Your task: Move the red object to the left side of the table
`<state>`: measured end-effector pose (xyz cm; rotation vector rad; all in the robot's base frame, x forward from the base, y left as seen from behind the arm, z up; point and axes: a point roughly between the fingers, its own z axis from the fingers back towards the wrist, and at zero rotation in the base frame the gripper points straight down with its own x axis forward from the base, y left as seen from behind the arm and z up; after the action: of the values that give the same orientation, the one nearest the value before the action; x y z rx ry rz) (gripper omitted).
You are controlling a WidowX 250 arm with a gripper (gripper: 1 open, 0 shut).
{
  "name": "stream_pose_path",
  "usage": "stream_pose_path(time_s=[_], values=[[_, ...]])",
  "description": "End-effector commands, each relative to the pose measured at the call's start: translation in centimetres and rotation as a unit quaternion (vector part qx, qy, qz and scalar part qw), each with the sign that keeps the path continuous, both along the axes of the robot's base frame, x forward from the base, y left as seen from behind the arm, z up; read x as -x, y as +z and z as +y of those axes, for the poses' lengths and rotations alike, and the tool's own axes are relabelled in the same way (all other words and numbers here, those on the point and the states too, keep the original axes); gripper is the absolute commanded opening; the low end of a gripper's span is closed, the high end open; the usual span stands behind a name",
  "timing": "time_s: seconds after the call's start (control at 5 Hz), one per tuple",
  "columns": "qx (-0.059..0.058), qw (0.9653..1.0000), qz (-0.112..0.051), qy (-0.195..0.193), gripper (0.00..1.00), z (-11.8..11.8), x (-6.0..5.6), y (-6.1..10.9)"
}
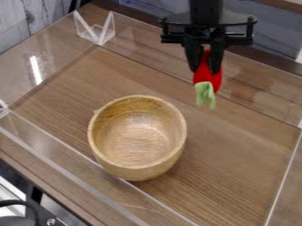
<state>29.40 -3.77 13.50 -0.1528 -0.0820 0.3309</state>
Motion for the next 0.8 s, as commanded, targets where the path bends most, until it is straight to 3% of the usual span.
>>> stream_pose_path(time_s=[0.0,0.2,0.6], values=[[-0.002,0.9995,-0.031,0.004,0.0,0.2,-0.8,1.3],[-0.007,0.998,-0.04,0.049,0.0,4.0,-0.3,1.5],[-0.018,0.9963,-0.051,0.067,0.0,13.4,0.2,1.3]])
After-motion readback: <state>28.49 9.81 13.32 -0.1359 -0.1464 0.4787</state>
